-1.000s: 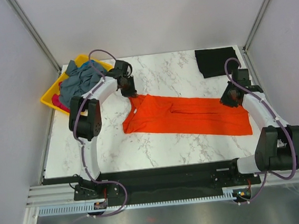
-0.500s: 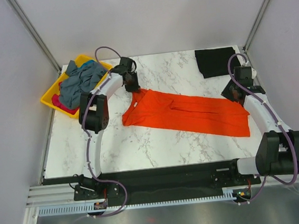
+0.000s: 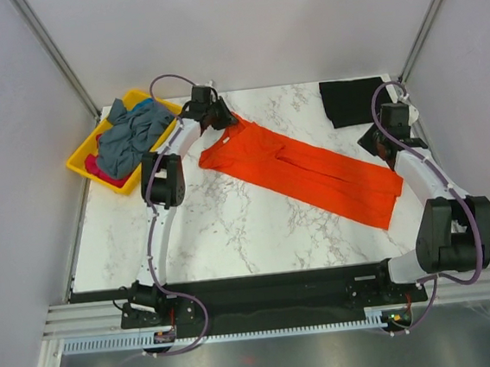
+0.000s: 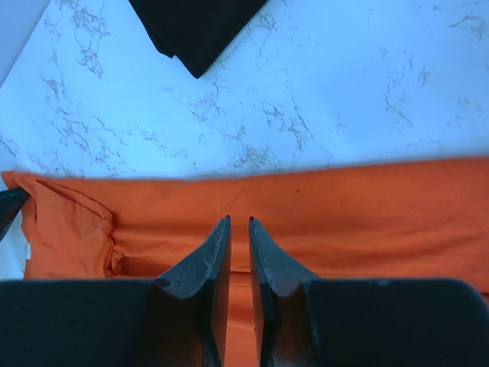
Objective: Fold and stack the t-shirts
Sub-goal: Fold the tshirt
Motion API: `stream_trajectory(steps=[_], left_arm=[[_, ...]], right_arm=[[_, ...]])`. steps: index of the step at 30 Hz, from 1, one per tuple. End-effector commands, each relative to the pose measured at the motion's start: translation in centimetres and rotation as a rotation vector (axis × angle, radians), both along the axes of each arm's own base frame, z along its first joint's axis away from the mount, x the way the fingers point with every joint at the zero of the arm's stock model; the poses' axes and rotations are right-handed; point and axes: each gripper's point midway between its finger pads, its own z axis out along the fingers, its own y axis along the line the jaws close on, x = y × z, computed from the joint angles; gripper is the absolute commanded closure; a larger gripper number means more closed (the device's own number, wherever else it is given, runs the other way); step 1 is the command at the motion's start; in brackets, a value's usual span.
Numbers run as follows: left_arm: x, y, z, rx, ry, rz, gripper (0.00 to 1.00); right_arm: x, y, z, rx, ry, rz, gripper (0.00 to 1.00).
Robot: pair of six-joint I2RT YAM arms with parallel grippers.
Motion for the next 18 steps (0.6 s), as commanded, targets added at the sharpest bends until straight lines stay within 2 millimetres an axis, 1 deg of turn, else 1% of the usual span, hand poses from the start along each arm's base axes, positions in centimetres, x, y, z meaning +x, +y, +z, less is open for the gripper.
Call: stream_trajectory(steps=[1,2,4,5,7,8,10,11,12,13,14,15,16,17,18], left_arm=[[3.0,-2.4,4.1,-0.205,-0.136,-0.017,0.8],[3.2,-2.7,5.6,-0.222,-0.164,-0.029,0.8],[2.8,-3.1,7.8,-0.25,-0.187,-0.062,0.79],[2.3,-3.1,9.8,-0.26,-0.201,-0.071,0.79],[1.2,-3.2,12.2,-0.267,-0.22,-0.103,0.78],[-0.1,-2.8,14.2,-0.26,-0.222,-0.108,0.78],[-1.2,-2.0,15.0,-0.221,-0.214,-0.093,0.78],[-2.3,-1.5,14.3,-0.198,-0.183,-0.093,0.77],[-3.3,-0.9,16.0,-0.175,-0.197,-0.088,0.76],[-4.0,-0.2,16.1,-0.143,-0.194,-0.083,0.75],[-5.1,0.3,14.6,-0.115,-0.15,-0.078,0.75],[-6.5,0.9,14.8,-0.089,-0.111,-0.069,0.75],[-7.3,1.1,14.7,-0.074,-0.096,-0.086,0.75],[-8.6,1.2,13.3,-0.064,-0.048,-0.101,0.75],[-9.8,1.4,14.3,-0.054,-0.051,-0.11,0.75]], right_arm=[[1.2,0.3,0.2,0.025,-0.036,0.005,0.77],[1.2,0.3,0.2,0.026,-0.035,0.01,0.77],[1.0,0.5,0.4,0.024,-0.037,0.021,0.77],[0.7,0.5,0.5,0.023,-0.032,0.026,0.77],[0.2,0.6,0.7,0.024,-0.032,0.032,0.76],[0.0,0.6,0.8,0.022,-0.029,0.035,0.76],[-0.3,0.7,1.2,0.02,-0.019,0.043,0.76],[-0.8,0.8,1.0,0.016,0.006,0.054,0.76],[-1.0,0.9,0.7,0.015,0.025,0.064,0.75],[-1.1,0.9,0.8,0.01,0.038,0.069,0.75],[-2.0,0.9,0.0,0.001,0.088,0.084,0.76],[-2.5,1.0,-0.4,-0.002,0.116,0.089,0.75],[-3.5,1.6,-1.4,0.022,0.165,0.123,0.76],[-4.1,1.8,-2.0,0.018,0.188,0.145,0.75],[-5.1,1.9,-3.2,0.024,0.229,0.155,0.76]])
